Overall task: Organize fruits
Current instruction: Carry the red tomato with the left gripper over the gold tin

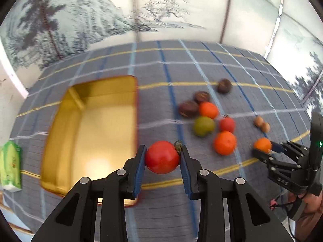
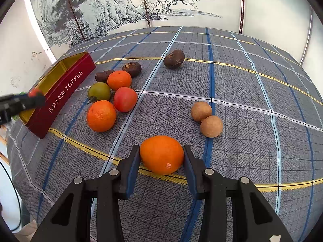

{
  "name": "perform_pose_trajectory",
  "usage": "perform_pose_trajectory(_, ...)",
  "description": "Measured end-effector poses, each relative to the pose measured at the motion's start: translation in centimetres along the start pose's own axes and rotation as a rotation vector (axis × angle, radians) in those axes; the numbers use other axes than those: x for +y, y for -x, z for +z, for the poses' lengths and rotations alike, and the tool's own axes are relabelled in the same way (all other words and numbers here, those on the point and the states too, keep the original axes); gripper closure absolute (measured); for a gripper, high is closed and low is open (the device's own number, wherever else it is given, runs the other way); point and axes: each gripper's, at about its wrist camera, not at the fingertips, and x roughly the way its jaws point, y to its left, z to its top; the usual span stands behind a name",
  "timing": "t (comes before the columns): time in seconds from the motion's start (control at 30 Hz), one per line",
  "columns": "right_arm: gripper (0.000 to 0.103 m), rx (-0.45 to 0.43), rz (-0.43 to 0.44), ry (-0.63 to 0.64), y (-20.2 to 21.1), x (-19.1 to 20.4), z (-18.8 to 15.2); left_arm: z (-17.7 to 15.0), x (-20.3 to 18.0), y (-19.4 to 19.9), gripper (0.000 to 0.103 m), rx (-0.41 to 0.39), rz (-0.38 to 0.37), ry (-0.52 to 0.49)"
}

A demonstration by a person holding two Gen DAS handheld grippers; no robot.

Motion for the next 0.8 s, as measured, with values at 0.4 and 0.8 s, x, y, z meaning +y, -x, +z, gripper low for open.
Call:
perform_pose_trajectory(0.4, 0.064, 0.020, -0.038, 0.021, -0.3, 0.6, 0.2, -0.9, 11.2, -2.7, 0.069, 0.060, 0.160, 0.151)
perform_pose_trajectory(0.8, 0.064, 0.034, -0.074, 0.038, -0.4, 1.2, 0.3, -2.6, 13.7, -5.4, 0.069, 0.123, 0.175, 0.202)
